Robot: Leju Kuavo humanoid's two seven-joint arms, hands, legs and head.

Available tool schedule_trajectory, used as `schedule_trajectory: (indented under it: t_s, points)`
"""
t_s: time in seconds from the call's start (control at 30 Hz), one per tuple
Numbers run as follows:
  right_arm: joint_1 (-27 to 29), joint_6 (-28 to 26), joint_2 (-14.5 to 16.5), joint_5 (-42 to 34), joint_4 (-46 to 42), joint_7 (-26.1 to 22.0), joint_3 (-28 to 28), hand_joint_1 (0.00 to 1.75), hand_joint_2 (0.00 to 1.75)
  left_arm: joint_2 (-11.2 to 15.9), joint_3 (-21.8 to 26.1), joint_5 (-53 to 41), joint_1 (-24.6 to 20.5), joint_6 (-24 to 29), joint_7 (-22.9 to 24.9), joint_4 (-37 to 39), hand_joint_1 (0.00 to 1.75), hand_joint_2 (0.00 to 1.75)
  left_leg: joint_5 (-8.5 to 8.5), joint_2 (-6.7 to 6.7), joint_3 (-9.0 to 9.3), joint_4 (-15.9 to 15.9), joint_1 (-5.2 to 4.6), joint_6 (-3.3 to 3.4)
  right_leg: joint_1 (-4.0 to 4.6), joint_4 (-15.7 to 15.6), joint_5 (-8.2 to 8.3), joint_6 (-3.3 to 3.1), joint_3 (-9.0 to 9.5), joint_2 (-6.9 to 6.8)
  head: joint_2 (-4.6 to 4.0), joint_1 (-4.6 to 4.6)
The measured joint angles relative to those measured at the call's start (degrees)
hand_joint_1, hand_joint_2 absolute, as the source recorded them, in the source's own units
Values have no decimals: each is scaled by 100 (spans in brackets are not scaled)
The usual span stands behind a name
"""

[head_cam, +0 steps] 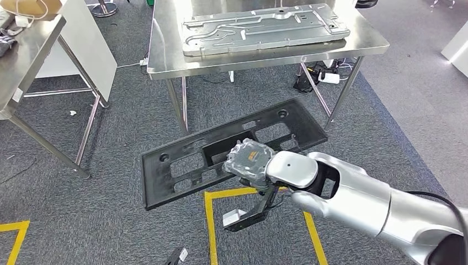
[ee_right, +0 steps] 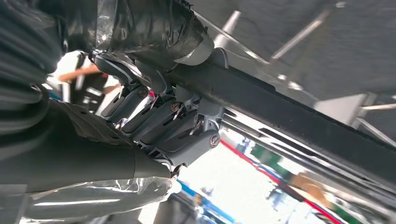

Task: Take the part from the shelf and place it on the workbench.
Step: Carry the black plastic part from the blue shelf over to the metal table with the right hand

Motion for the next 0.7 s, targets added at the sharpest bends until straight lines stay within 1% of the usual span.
schedule_trajectory:
  t_s: [0.13, 0.43, 0.7]
  points:
    - [20, -19, 200, -57, -9, 27, 125, 175, 175, 0, 0, 0, 1, -22, -11, 9, 0, 0, 0, 0, -1, 0, 0, 0, -6, 0, 0, 0, 1, 0, -1, 2]
    - [202, -204, 510, 49, -21, 41, 359, 175, 175, 0, -21, 0, 5, -41, -48, 11, 0, 0, -1, 0, 0, 1, -1, 1, -16, -3, 0, 0, 3, 0, 0, 1]
    - [306, -281, 649, 210, -69, 95, 525, 175, 175, 0, -69, 0, 0, -46, -60, 11, 0, 0, -1, -1, 0, 1, -1, 1, -16, -6, 0, 0, 7, 0, 0, 2]
